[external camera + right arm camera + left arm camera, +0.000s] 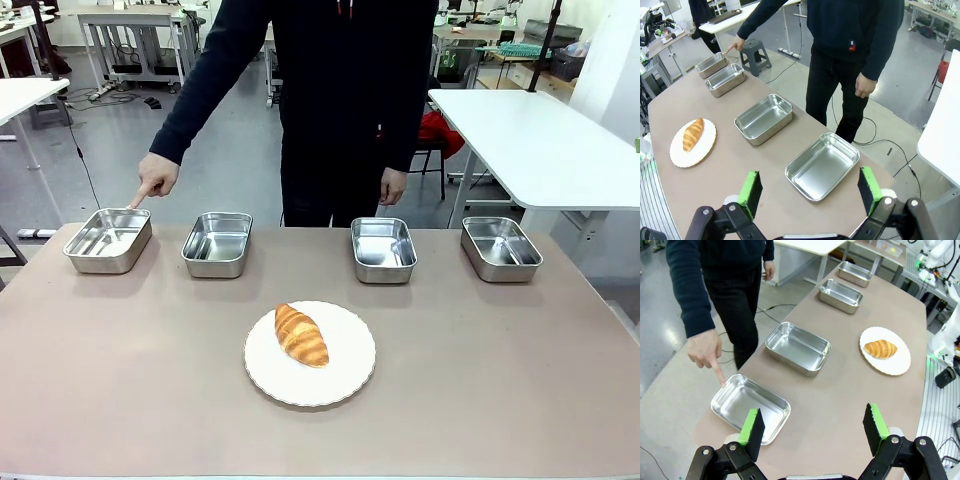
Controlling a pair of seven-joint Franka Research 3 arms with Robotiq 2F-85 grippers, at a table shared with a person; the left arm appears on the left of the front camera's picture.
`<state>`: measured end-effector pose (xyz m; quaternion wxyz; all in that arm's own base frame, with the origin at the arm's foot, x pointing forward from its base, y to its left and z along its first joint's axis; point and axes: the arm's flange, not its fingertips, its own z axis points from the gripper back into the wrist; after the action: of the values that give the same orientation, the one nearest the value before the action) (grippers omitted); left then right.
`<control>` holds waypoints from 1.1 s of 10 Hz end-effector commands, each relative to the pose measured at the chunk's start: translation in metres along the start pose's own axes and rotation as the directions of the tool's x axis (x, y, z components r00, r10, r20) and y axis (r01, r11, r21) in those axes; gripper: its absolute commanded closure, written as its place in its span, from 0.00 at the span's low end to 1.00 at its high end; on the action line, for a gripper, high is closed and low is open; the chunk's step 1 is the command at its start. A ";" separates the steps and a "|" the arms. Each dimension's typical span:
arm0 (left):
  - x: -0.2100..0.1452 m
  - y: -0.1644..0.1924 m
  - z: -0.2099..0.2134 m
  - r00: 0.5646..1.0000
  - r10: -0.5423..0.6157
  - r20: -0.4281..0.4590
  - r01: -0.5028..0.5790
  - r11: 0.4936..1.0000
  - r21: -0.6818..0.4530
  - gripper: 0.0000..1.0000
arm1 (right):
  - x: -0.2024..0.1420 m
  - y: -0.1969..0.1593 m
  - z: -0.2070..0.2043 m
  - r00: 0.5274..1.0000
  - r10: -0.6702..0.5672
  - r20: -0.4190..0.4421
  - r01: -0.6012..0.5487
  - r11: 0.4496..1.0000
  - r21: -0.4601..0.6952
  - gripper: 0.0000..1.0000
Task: Place the bread in the container.
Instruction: Place the Butter Roll into the Airtight Container indicated by the human.
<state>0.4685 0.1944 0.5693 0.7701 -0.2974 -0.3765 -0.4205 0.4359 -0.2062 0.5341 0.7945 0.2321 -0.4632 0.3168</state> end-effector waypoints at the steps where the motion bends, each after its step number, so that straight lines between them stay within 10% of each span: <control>1: 0.000 0.000 0.000 1.000 0.000 0.000 0.000 1.000 0.000 0.00 | 0.001 0.001 0.001 1.000 0.010 -0.005 -0.010 1.000 0.004 0.00; 5: 0.065 -0.058 -0.082 0.959 0.231 -0.162 -0.206 0.966 0.157 0.00 | 0.001 0.001 0.001 1.000 0.010 -0.005 -0.010 1.000 0.004 0.00; 11: 0.048 -0.201 -0.269 0.726 0.608 -0.322 -0.479 0.783 0.396 0.00 | 0.001 0.001 0.001 1.000 0.010 -0.005 -0.010 1.000 0.004 0.00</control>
<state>0.4069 -0.1263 0.4948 0.9530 -0.1712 -0.1603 -0.1919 0.4362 -0.2065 0.5347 0.7946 0.2316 -0.4630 0.3171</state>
